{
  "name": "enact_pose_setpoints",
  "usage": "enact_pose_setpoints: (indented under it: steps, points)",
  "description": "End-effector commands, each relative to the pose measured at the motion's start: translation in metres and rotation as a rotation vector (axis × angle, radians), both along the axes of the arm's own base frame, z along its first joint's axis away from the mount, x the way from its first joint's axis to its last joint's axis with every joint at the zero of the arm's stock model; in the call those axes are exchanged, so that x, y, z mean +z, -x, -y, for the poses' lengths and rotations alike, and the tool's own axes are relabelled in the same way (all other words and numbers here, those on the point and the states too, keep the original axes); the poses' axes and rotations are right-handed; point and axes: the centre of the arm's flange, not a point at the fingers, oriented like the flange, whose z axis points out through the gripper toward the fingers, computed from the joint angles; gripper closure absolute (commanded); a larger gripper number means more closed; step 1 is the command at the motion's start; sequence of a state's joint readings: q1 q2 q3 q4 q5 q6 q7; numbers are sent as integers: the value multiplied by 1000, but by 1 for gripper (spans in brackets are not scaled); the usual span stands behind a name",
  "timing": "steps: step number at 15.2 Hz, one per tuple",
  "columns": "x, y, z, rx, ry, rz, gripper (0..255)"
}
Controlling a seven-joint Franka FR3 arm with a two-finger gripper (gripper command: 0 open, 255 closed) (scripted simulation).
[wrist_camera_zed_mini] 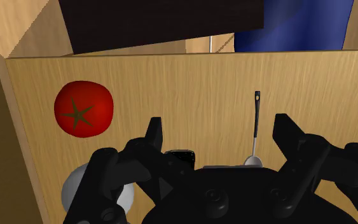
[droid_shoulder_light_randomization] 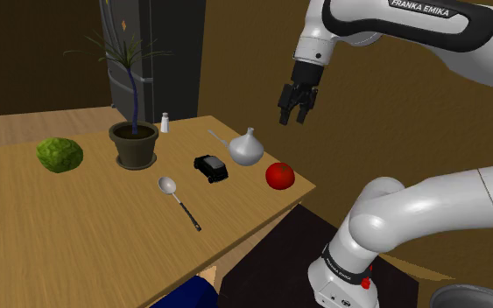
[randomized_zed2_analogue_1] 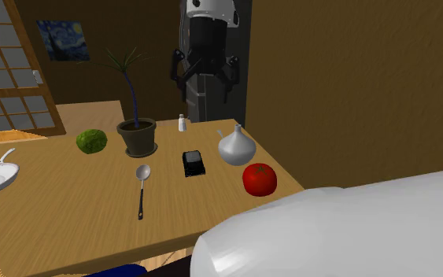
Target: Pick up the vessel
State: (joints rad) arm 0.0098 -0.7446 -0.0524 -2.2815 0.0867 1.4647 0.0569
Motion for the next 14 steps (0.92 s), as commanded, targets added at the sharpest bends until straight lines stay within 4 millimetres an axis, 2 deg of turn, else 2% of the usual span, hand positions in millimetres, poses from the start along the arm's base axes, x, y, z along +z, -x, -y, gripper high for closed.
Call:
enact_pose_setpoints:
  steps: [1,14]
  points:
    - [0,0,0,0,0,0,0]
    - [-79,-115,88,-15,48,24,0]
